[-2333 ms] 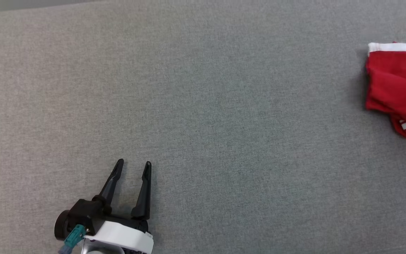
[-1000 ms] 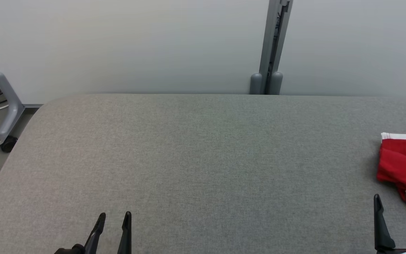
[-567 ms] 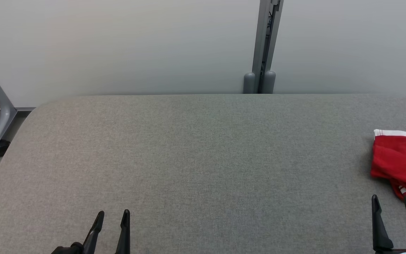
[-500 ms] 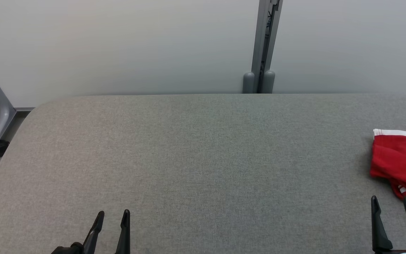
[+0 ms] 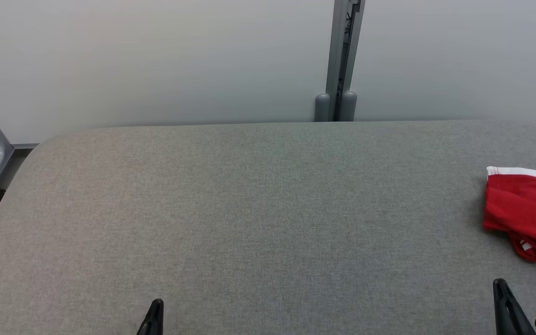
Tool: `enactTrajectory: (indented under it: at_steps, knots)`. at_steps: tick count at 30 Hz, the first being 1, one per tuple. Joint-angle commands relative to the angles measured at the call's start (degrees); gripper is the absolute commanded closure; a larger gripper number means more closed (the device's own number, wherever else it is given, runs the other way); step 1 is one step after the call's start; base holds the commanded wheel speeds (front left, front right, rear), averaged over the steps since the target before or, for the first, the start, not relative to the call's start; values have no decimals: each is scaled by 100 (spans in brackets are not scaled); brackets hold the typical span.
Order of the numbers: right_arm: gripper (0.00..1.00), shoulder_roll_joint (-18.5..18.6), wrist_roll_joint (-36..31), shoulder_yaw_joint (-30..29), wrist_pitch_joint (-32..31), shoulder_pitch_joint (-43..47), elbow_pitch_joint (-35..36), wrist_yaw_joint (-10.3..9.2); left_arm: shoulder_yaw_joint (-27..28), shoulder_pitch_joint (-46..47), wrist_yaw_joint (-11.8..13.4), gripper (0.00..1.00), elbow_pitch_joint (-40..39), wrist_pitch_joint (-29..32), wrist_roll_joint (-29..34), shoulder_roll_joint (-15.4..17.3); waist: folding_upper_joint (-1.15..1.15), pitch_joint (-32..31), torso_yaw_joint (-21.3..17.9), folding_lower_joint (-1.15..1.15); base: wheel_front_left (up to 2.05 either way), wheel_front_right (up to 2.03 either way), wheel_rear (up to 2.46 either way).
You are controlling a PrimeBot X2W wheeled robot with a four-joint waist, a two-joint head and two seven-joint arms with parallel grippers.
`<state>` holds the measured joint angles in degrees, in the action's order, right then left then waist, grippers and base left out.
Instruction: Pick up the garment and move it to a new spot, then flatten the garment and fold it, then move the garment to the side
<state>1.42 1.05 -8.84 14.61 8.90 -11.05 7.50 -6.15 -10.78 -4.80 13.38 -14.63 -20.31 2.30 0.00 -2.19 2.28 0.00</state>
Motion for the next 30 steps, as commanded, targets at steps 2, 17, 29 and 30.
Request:
enactTrajectory:
  at_steps: [2,17,29,30]
  knots:
    - [100,23,320,-43,-118,-114,-19,0,37,78,-9,100,-43,67,-277,13,0,5,-4,0,0,0,0]
    - [100,54,2093,41,-493,-377,-39,0,231,422,-65,100,-6,433,-1708,67,0,33,-32,0,0,0,0]
    - [100,73,3201,76,-743,-560,-71,0,362,632,-98,100,-5,669,-2602,94,0,54,-52,0,0,0,0]
    - [100,75,3295,78,-764,-576,-74,0,374,651,-101,100,-5,691,-2676,96,0,56,-54,0,0,0,0]
